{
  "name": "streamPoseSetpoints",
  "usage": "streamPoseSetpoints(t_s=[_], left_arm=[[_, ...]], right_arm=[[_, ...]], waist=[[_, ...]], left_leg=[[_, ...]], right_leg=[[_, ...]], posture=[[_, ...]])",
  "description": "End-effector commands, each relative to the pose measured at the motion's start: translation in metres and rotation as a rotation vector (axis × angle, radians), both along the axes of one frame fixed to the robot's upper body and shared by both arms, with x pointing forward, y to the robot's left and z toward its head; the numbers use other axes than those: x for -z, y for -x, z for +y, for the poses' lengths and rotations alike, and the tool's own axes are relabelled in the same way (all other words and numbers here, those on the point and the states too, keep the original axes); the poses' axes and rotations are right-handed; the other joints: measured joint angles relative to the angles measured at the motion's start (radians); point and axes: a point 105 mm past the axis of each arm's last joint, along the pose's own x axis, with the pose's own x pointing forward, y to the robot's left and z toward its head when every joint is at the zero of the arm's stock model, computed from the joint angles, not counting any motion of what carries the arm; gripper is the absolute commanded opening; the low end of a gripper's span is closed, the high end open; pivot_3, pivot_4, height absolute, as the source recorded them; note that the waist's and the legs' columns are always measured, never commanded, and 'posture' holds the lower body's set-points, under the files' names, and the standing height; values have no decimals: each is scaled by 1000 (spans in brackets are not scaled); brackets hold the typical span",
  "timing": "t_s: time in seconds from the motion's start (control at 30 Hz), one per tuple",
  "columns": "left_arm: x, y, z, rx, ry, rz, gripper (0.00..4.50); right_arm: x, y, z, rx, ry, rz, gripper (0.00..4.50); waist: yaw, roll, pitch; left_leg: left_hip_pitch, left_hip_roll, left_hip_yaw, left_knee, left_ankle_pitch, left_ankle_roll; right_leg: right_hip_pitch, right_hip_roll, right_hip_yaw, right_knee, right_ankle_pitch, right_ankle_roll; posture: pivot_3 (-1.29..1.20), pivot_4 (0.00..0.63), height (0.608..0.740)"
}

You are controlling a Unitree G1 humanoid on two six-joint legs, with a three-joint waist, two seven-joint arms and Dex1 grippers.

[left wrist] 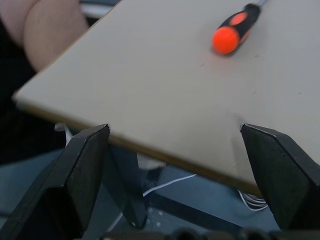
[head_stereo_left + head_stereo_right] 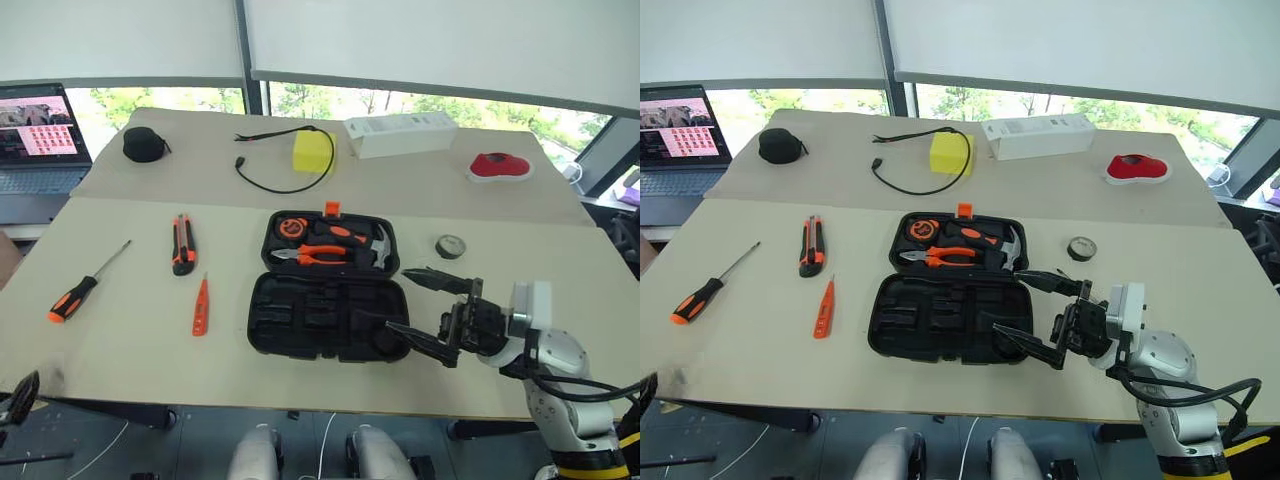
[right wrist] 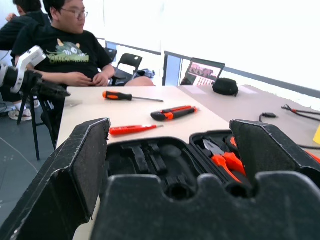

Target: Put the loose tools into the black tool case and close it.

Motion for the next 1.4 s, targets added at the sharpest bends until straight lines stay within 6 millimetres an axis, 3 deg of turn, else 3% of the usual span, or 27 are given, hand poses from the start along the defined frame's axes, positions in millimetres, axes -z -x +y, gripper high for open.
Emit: streamPoseSetpoints(t_s=[0.03,0.23,0.43,0.53,0.67,0.77,0.9,1.0,1.13,1.23,1.4], left_arm=[[-35,-17,1,51,-23,-51,4500],[-67,-89,-9,291,-57,67,4500],[-63,-146,11,307,-124,221,4500],[-50,-157,17,328,-106,302,4500],[-38,-174,10,396,-106,357,4500],[-38,-180,5,433,-103,373,3767],[-41,-180,-4,530,-93,373,2055],[-58,-184,-23,696,-163,264,940],[-92,-194,-61,935,-311,89,848],[-104,-201,-127,1240,-389,44,848],[-92,-206,-219,1583,-513,127,848]], right_arm=[[-18,0,5,6,-34,-63,4454],[-31,-11,7,10,-19,-86,4454],[-44,-16,19,2,1,-111,4454],[-46,-16,21,10,7,-104,4454],[-40,-14,19,30,28,-85,4454],[-36,-12,16,46,32,-75,4500],[-31,-10,10,69,39,-58,4500],[-26,-8,4,83,47,-48,4500],[-21,-11,-12,137,64,-40,4500],[-11,-16,-43,236,143,-28,4500],[-1,-17,-91,342,263,5,4500]], waist=[[0,0,0],[11,0,0],[0,1,0],[-9,1,0],[-8,1,0],[-2,1,0],[0,1,0],[-1,1,0],[5,0,1],[22,0,1],[29,3,2]], left_leg=[[1,0,0,1,0,0],[2,0,1,5,1,-4],[-1,-1,5,5,2,-3],[-4,1,4,4,2,-3],[-8,1,4,4,0,-4],[-11,0,4,6,0,-4],[-11,0,4,6,1,-4],[-11,0,4,6,1,-4],[-11,0,3,7,1,-4],[-11,-1,3,7,1,-4],[-10,-2,3,9,1,-2]], right_leg=[[0,0,-1,0,0,-1],[0,1,-6,1,0,-4],[0,1,-4,2,2,-3],[-3,4,-5,4,1,-4],[-7,5,-5,3,1,-4],[-8,4,-5,3,1,-3],[-7,4,-5,4,1,-3],[-7,4,-5,5,1,-3],[-7,3,-6,6,1,-3],[-6,2,-6,6,0,-2],[-2,2,-5,3,1,0]], posture=[[0,150,740],[0,150,740],[0,150,740],[0,150,740],[0,150,740],[0,150,740],[0,150,740],[0,150,740],[0,150,740],[0,150,740],[0,150,740]])
